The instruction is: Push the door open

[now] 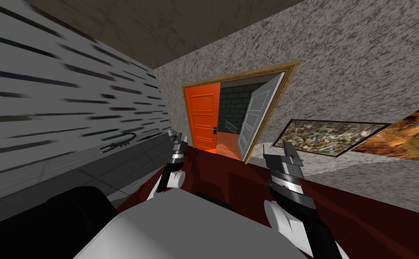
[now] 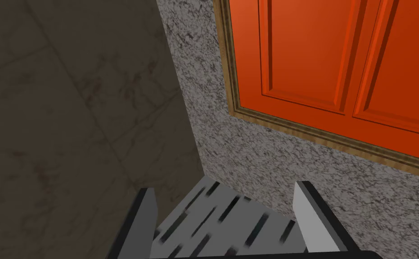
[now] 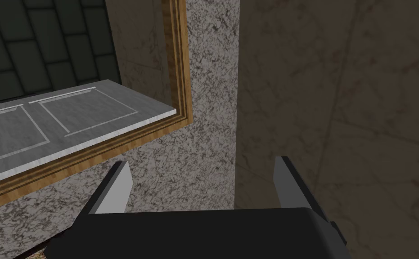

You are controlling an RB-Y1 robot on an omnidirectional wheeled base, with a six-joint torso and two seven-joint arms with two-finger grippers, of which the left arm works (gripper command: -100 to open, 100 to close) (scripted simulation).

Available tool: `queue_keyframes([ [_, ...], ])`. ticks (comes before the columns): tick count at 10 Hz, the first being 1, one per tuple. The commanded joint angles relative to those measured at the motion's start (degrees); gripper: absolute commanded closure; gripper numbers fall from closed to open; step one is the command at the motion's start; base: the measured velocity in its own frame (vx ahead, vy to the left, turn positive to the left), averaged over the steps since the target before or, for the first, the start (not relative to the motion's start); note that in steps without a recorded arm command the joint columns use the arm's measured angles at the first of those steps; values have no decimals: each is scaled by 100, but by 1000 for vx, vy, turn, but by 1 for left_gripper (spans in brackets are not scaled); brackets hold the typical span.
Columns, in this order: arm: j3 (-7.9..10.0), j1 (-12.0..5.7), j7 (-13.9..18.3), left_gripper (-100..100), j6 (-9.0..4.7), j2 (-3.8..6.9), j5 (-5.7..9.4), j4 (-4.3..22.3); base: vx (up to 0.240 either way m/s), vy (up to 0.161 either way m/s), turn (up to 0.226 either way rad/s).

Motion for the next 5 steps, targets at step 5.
queue_keyframes([
  [5,-10,-443,1,-100,-17,198,61,771,108,3,-17],
])
